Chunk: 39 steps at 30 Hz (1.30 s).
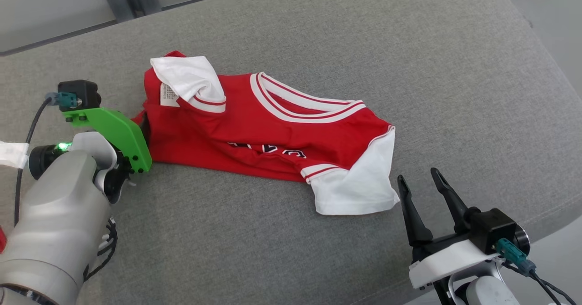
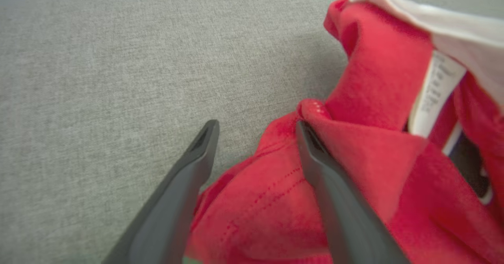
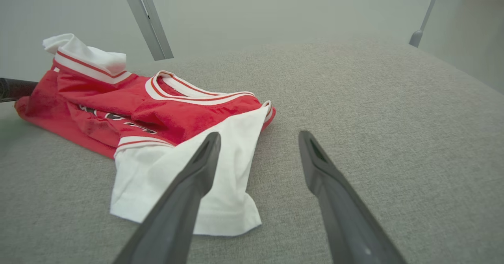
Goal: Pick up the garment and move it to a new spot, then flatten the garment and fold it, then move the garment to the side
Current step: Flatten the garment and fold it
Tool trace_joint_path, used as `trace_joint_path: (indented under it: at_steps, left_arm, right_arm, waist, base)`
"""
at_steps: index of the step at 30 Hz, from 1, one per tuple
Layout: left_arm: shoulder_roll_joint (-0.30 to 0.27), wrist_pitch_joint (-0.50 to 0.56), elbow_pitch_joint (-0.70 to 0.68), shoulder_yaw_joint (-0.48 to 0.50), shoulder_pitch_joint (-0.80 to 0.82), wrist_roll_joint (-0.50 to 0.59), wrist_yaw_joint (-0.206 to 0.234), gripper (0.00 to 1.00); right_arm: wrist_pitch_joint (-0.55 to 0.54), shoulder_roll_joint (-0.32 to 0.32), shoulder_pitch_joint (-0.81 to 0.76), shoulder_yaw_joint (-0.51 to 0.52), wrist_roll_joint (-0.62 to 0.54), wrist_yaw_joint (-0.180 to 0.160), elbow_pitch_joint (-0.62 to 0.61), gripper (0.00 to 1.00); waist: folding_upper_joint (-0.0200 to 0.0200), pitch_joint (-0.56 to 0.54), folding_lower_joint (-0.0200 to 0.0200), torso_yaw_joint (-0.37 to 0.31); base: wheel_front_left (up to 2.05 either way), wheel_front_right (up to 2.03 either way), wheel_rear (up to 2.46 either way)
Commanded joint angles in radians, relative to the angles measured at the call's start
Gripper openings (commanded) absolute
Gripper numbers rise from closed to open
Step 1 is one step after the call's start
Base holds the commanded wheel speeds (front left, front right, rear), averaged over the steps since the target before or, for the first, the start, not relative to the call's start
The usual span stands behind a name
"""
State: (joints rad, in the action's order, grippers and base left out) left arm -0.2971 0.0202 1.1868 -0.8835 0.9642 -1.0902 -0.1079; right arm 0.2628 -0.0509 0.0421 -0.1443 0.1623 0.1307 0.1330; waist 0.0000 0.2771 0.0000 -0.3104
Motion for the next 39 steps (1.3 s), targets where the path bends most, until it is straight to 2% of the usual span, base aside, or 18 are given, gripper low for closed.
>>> trace_joint_path:
  at_steps: [1,2,3,4,9,18,22,24,27,30,32,34,36,37,39]
  left_arm:
    - [0.0,0.005,-0.003,-0.004,-0.019,-0.001,-0.007,0.74]
    - [0.003,0.011,-0.007,-0.01,-0.023,0.002,-0.009,0.4]
    - [0.006,0.013,-0.011,-0.012,-0.028,0.001,-0.012,0.18]
    - [0.009,0.015,-0.016,-0.013,-0.034,-0.003,-0.014,0.0]
    - [0.014,-0.002,-0.04,-0.03,-0.054,0.004,-0.02,0.0]
    - [0.031,-0.213,-0.109,0.015,-0.124,-0.023,-0.021,0.0]
    - [0.041,-0.275,-0.2,0.039,-0.201,-0.015,-0.021,0.0]
    - [0.032,-0.286,-0.294,0.082,-0.258,0.009,-0.005,0.0]
    - [0.025,-0.285,-0.508,0.226,-0.413,0.093,0.051,0.0]
    - [0.058,-0.284,-0.714,0.36,-0.609,0.199,0.098,0.0]
    - [0.084,-0.284,-0.827,0.442,-0.723,0.289,0.111,0.0]
    - [0.136,-0.284,-0.896,0.5,-0.875,0.366,0.1,0.4]
    - [0.169,-0.285,-0.912,0.535,-0.951,0.43,0.071,0.85]
    - [0.18,-0.285,-0.909,0.553,-0.978,0.462,0.056,0.94]
    - [0.204,-0.285,-0.9,0.582,-1.017,0.507,0.034,1.0]
  right_arm:
    - [0.003,0.0,-0.003,-0.002,-0.001,0.0,0.001,1.0]
    - [0.003,-0.001,0.001,-0.003,-0.003,0.0,0.002,1.0]
    - [0.003,0.0,0.005,-0.003,-0.004,0.0,0.002,1.0]
    - [0.003,0.0,0.008,-0.003,-0.006,0.0,0.002,1.0]
    - [0.003,-0.001,0.009,-0.003,-0.014,0.0,0.005,1.0]
    - [0.003,-0.016,-0.056,0.025,-0.019,0.0,0.016,1.0]
    - [0.003,-0.022,-0.095,0.034,-0.017,0.0,0.019,1.0]
    - [0.003,-0.025,-0.113,0.039,-0.014,0.0,0.017,1.0]
    - [0.003,-0.028,-0.136,0.043,-0.013,0.0,0.014,1.0]
    - [0.003,-0.029,-0.152,0.046,-0.012,0.0,0.013,1.0]
    - [0.003,-0.029,-0.16,0.05,-0.01,0.0,0.009,1.0]
    - [0.003,-0.031,-0.168,0.046,-0.008,0.0,0.008,1.0]
    - [0.003,-0.034,-0.169,0.042,-0.008,0.0,0.007,1.0]
    - [0.003,-0.036,-0.17,0.04,-0.008,0.0,0.008,1.0]
    - [0.003,-0.038,-0.17,0.035,-0.008,0.0,0.009,1.0]
  waist:
    - [0.0,-0.01,0.0,0.013]
    - [0.0,-0.012,0.0,0.017]
    - [0.0,-0.013,0.0,0.02]
    - [0.0,-0.014,0.0,0.025]
    - [0.0,-0.023,0.0,0.045]
    - [0.0,-0.104,0.0,0.114]
    - [0.0,-0.153,0.0,0.156]
    - [0.0,-0.178,0.0,0.183]
    - [0.0,-0.204,0.0,0.213]
    - [0.0,-0.222,0.0,0.234]
    - [0.0,-0.228,0.0,0.249]
    - [0.0,-0.229,0.0,0.262]
    - [0.0,-0.225,0.0,0.272]
    - [0.0,-0.224,0.0,0.277]
    - [0.0,-0.222,0.0,0.281]
  base:
    - [0.0,0.0,0.0]
    - [0.0,0.0,0.0]
    - [0.0,0.0,0.0]
    - [0.0,0.0,0.0]
    - [0.0,0.0,0.0]
    - [0.0,0.0,0.0]
    - [0.0,0.0,0.0]
    - [0.0,0.0,0.0]
    - [0.0,0.0,0.0]
    - [0.0,0.0,0.0]
    - [0.0,0.0,0.0]
    - [0.0,0.0,0.0]
    - [0.0,0.0,0.0]
    - [0.0,0.0,0.0]
    - [0.0,0.0,0.0]
